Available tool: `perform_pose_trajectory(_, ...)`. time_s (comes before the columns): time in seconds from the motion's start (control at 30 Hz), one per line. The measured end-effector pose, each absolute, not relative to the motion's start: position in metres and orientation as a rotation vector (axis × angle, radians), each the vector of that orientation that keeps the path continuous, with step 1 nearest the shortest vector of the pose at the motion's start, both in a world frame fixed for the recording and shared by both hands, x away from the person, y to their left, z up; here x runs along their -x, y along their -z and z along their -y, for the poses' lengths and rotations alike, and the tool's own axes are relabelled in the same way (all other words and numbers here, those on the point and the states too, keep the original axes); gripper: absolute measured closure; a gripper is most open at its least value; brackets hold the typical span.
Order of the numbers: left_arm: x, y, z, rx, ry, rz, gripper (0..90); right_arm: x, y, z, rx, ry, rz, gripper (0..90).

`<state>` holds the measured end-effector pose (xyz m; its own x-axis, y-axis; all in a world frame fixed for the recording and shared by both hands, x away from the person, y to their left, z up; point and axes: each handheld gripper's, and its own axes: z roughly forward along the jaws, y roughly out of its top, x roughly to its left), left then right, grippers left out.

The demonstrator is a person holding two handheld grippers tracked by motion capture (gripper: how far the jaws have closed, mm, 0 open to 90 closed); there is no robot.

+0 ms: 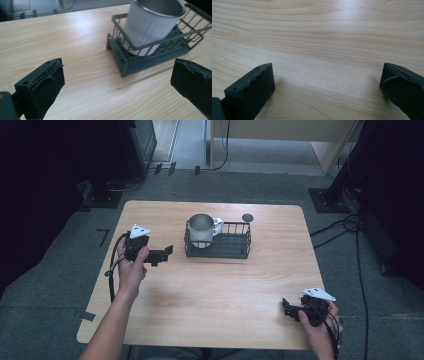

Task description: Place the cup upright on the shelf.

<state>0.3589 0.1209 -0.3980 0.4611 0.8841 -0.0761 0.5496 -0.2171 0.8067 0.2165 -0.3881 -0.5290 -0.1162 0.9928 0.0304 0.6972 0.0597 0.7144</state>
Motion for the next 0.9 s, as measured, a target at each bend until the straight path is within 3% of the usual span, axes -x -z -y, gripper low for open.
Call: perform_pose_trajectory(0.9,-0.304,0.473,-0.19,-1.873,-0.581,-1.403,0.0,-0.216,0.529,0.388,-1.682,-0.814,-1.868,0.0)
